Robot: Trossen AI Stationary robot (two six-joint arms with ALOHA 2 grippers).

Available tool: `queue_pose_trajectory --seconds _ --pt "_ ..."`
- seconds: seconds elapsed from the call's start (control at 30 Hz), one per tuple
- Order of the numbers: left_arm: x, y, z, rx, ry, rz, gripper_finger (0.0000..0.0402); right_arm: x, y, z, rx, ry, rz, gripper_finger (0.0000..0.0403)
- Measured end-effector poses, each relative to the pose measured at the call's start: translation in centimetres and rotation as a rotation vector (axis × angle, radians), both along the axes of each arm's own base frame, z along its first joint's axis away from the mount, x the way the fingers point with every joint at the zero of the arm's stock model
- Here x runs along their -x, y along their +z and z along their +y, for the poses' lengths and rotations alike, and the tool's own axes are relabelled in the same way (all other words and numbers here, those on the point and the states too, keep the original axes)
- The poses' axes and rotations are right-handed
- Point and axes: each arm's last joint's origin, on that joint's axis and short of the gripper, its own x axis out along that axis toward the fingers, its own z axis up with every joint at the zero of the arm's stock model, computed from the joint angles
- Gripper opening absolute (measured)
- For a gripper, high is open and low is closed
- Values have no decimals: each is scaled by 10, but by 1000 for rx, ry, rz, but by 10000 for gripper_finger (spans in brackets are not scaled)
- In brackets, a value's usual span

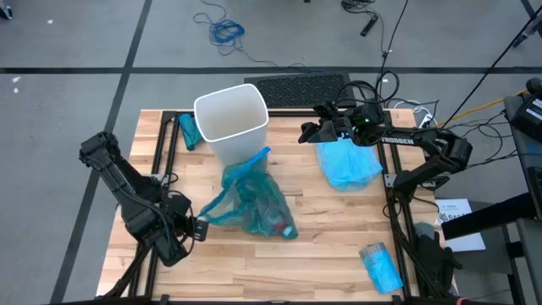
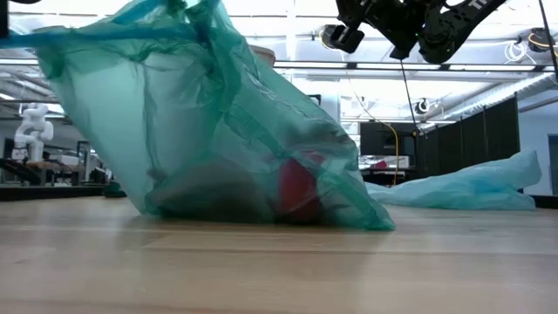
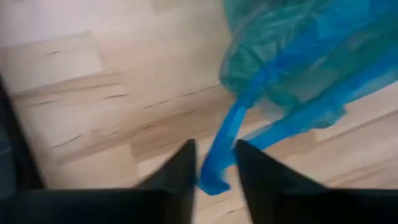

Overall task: Place trash/remove bag and relplace
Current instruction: Close the blue trash bag

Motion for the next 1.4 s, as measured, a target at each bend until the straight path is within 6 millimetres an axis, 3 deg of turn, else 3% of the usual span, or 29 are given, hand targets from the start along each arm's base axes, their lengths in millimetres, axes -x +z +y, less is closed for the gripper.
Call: queue_pose_trajectory --seconds 0.07,0.2,0.47,0.7,0.9,1.17,1.4 --pt "-2 2 0 -16 -4 -36 30 0 0 0 -3 -1 4 187" --pt "-7 21 5 -44 8 -166 4 0 0 0 -1 6 8 187" --pt "-6 68 17 -209 62 -498 1 0 -1 0 28 10 -4 187" --pt "-8 91 33 -337 84 -634 1 -1 -2 0 35 1 -1 187" --pt "-15 110 47 -409 92 -657 0 -2 -6 -7 33 -60 14 187" --pt "-22 142 61 -526 36 -658 0 12 -9 -37 26 -241 13 187" --pt "-30 154 75 -592 33 -635 0 18 -10 -45 38 -247 27 187"
